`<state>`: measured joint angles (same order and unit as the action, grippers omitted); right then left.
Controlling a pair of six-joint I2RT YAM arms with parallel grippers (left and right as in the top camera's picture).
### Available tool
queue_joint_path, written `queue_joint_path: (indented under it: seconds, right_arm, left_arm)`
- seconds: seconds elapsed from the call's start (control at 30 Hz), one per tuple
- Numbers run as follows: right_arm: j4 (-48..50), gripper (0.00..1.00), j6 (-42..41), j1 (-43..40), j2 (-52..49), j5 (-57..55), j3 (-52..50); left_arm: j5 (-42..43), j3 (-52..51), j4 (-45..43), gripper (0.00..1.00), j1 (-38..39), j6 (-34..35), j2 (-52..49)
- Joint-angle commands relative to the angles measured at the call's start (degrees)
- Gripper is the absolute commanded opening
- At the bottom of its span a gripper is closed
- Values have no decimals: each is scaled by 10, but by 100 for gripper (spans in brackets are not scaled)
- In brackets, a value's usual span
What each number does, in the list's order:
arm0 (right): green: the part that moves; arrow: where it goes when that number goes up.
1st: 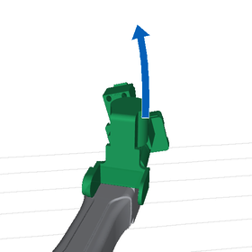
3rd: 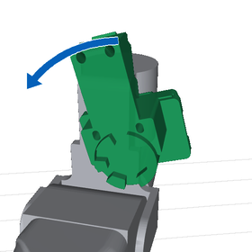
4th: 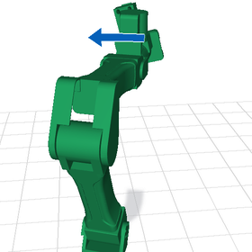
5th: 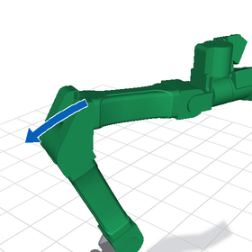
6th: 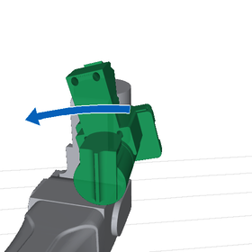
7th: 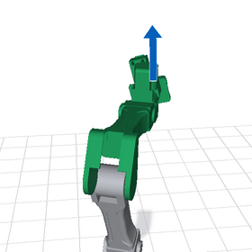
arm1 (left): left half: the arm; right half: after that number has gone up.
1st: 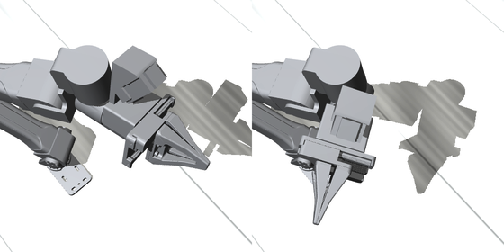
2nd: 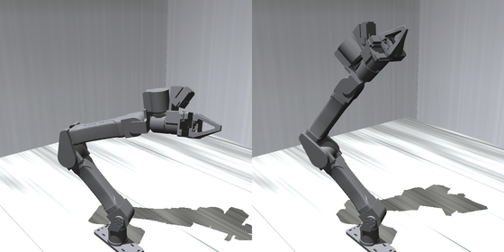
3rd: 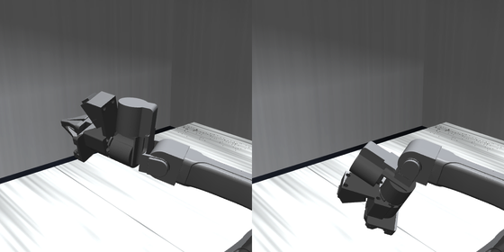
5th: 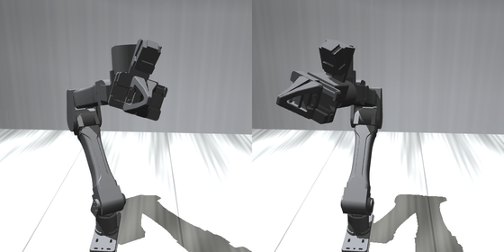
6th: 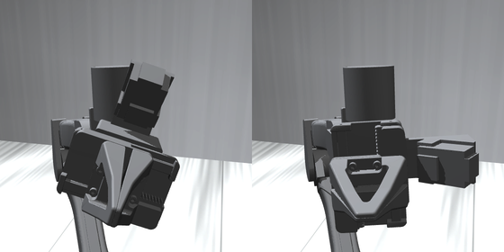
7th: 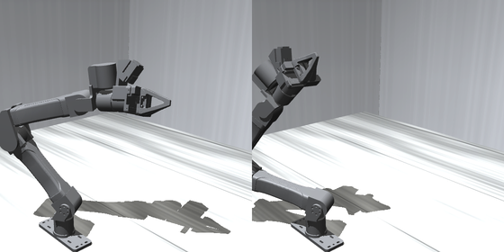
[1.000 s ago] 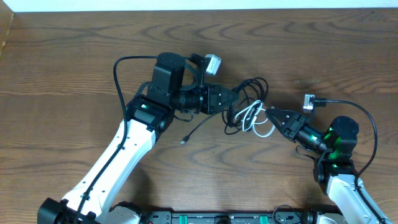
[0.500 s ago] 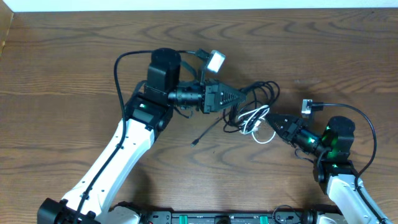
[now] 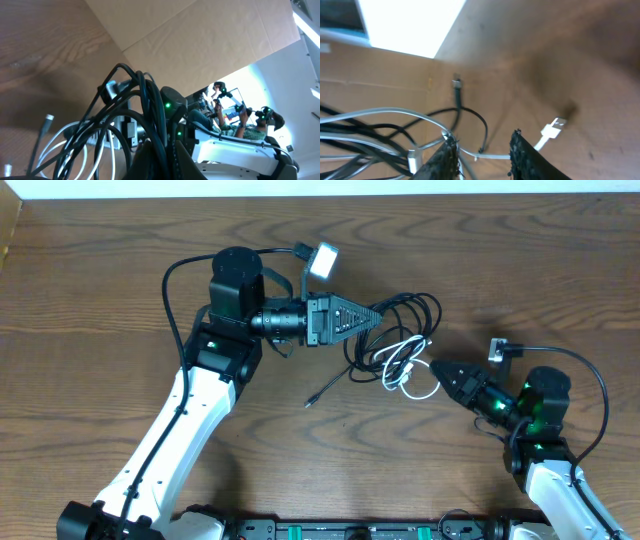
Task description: Untangle cables
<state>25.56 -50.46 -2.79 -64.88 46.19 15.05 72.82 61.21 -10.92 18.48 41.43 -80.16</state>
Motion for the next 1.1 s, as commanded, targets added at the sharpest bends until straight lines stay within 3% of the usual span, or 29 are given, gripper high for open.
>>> queue_joint_path:
  seconds: [0.0,0.3,0.63,0.87,0.93,1.0,1.07]
  right_arm:
    - [45,37,15,-3,1,9,3]
    - [59,47,18,6,0,27,3]
    - [79,50,116,48,0,27,3]
    - [79,54,136,79,0,-48,3]
    - [83,43,139,85,0,-59,3]
    - [90,16,141,86,0,-70,3]
    - [92,1,141,86,0,-91,3]
  left_arm:
    - [18,9,-5,8,-3,10,9]
    - [18,9,-6,8,-3,9,9]
    - [18,9,-6,8,-3,63,9]
    - [18,9,-5,8,7,85,9]
    - [18,9,-6,8,16,87,9]
    - [18,9,-5,8,23,86,9]
    - [19,9,-6,8,25,86,9]
